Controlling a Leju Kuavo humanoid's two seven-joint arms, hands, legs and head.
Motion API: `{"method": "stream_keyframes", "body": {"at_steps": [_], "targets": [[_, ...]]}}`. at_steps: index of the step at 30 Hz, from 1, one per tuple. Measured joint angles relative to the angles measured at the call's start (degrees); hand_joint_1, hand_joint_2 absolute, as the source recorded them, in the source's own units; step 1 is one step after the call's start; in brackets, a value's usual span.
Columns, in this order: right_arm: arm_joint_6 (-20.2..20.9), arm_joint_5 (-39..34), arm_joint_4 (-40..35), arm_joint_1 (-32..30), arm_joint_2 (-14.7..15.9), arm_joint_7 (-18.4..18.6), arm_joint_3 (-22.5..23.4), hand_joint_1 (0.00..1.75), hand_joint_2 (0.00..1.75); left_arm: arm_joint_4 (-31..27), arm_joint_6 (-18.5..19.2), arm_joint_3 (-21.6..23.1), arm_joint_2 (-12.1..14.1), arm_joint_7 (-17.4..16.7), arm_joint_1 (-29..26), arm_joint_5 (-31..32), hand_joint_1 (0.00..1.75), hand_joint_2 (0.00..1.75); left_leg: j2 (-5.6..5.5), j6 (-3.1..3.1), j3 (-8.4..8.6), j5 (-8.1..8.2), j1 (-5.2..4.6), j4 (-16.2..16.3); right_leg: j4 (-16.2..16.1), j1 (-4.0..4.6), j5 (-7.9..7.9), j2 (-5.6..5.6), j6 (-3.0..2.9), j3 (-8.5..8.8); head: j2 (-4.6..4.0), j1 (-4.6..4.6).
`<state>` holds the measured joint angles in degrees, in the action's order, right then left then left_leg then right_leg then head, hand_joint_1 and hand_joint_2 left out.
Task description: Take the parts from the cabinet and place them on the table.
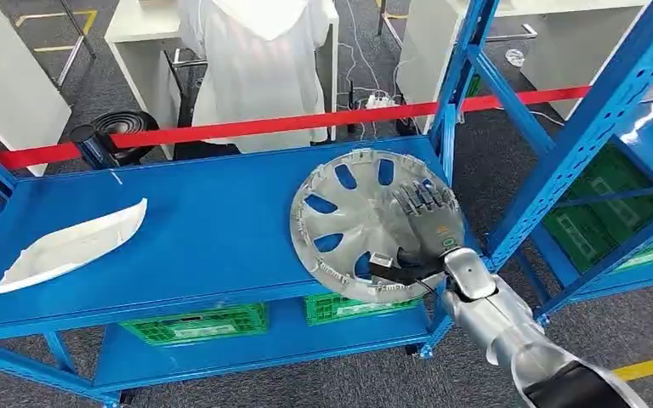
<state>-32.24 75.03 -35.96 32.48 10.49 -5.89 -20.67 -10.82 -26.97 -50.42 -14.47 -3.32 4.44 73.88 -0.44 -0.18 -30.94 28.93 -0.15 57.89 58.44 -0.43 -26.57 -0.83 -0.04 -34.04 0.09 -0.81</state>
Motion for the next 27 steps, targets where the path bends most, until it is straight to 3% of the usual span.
{"method": "stream_keyframes", "body": {"at_steps": [2, 10, 13, 17, 23, 27], "targets": [[1.37, -5.29, -0.57, -0.95, -0.63, -4.6, 3.2, 0.0, 0.0, 0.0, -0.04, 0.0, 0.09, -0.2, -0.06, 0.44, 0.0, 0.0, -0.04, 0.0, -0.11, 0.0, 0.0, 0.0, 0.0, 0.0, 0.0, 0.03, 0.0, -0.11, 0.0, -0.02], [9.25, -20.14, -2.73, -1.49, -1.37, -14.84, 12.55, 0.0, 0.0, 0.0, -0.13, 0.2, 0.5, -0.3, -0.1, 0.81, 0.0, 0.0, -0.04, 0.0, -0.27, 0.0, -0.01, 0.0, 0.0, -0.02, 0.0, 0.03, 0.0, -0.26, 0.0, 0.0], [9.83, -23.66, -3.34, -1.51, -1.49, -17.3, 14.86, 0.0, 0.0, 0.0, -0.13, 0.48, 0.59, -0.44, -0.1, 1.07, 0.0, 0.0, -0.04, 0.0, -0.27, 0.0, -0.01, 0.0, 0.0, -0.02, 0.0, 0.02, 0.0, -0.29, 0.0, -0.02], [6.16, -21.45, -3.65, -1.5, -1.49, -15.86, 16.45, 0.0, 0.0, 0.0, -0.2, 0.52, 0.74, -0.83, -0.11, 1.29, 0.0, 0.0, -0.07, 0.0, -0.3, 0.0, -0.02, 0.0, 0.0, -0.02, 0.0, 0.04, 0.0, -0.31, 0.0, 0.0], [3.86, -15.54, -3.56, -1.46, -1.7, -13.23, 16.65, 0.0, 0.0, 0.0, -0.46, 0.52, 0.96, -1.46, -0.09, 1.09, 0.0, 0.0, -0.05, 0.0, -0.34, 0.0, 0.0, 0.0, 0.01, -0.01, 0.0, 0.03, 0.0, -0.35, 0.0, 0.0], [-1.69, 0.95, -2.58, -0.73, -1.94, -1.14, 13.47, 0.0, 0.0, 0.0, -0.55, 0.52, 1.14, -1.66, -0.09, 1.22, 0.0, 0.0, -0.07, 0.0, -0.35, -0.01, 0.0, 0.0, 0.01, 0.0, -0.01, 0.04, -0.01, -0.36, 0.0, 0.0]]}}
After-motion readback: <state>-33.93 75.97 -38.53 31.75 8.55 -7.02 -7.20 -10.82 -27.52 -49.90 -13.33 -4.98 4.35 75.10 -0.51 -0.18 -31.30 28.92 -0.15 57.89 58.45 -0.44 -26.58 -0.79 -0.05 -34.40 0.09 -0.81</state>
